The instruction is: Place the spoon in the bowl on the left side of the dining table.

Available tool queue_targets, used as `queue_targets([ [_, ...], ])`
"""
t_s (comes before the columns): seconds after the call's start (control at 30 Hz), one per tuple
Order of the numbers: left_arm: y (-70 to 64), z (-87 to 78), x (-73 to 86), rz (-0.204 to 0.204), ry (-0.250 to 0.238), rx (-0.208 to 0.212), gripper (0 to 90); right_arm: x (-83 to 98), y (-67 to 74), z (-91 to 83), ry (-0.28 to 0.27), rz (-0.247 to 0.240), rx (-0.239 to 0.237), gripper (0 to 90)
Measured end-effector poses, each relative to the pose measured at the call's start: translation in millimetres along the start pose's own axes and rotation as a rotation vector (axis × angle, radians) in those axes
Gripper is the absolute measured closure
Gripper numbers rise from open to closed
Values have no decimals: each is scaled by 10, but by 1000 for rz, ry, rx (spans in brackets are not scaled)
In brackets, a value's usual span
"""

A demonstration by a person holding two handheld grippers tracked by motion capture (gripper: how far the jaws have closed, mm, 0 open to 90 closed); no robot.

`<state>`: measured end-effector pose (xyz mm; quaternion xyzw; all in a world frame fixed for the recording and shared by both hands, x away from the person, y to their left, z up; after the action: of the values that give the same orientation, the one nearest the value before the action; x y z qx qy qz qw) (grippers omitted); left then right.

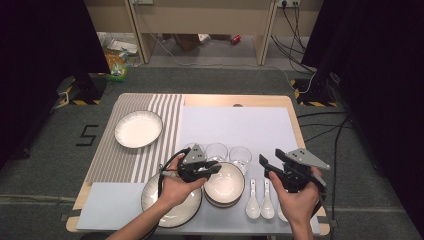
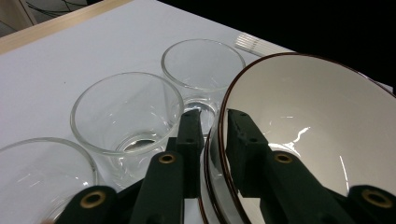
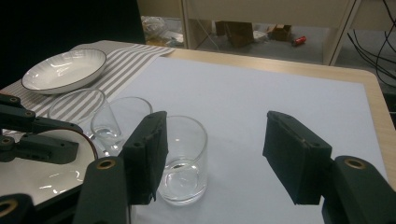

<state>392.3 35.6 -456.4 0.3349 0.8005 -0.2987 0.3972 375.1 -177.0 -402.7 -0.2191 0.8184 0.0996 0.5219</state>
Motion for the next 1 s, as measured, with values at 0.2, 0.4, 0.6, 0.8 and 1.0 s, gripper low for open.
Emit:
queue_targets([
  [0.2,-16,-15,-2,38,3,-18,810,2,0,3,2,-4,1,404],
  [0.4,-21,-27,-1,44,1,-17,819,10,6,20,2,6,-4,404],
  [0.6,-36,-45,-19,62,-8,-21,818,7,-8,4,2,0,2,404],
  [0.8,-45,-55,-25,62,-23,-19,816,11,-12,6,2,2,2,405],
  [1.0,-51,-91,-47,47,-41,-11,812,11,-14,2,3,5,2,404],
])
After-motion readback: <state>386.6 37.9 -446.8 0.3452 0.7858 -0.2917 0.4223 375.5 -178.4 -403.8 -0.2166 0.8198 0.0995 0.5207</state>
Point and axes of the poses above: each handheld gripper's, and its own axes: z roughly forward along the jaws, x roughly out of its underside, y roughly to its left, the point moved 7 cm from there along z, roughly forward along the jaws, and after that the axes turned 9 degrees about -z, right-handed, at the moved point
